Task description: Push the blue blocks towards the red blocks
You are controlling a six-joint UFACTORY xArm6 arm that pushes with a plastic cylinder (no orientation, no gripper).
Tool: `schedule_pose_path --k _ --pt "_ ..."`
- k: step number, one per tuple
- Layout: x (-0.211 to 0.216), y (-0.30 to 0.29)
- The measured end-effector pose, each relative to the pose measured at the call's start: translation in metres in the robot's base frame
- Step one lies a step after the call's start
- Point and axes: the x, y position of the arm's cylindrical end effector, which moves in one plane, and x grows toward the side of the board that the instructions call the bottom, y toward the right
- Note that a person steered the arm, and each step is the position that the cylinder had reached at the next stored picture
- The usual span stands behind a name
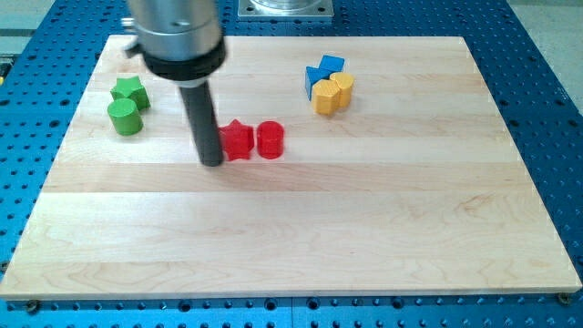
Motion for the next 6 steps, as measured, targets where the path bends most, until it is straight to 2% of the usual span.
schedule_pose_path --k 1,2,3,4,5,6 --pt "-0.001 -0.034" --pt "-0.061 -0.054" --pt "-0.141 0.017" --pt "-0.201 0.114" --pt "-0.212 0.194" --pt "-0.183 0.179"
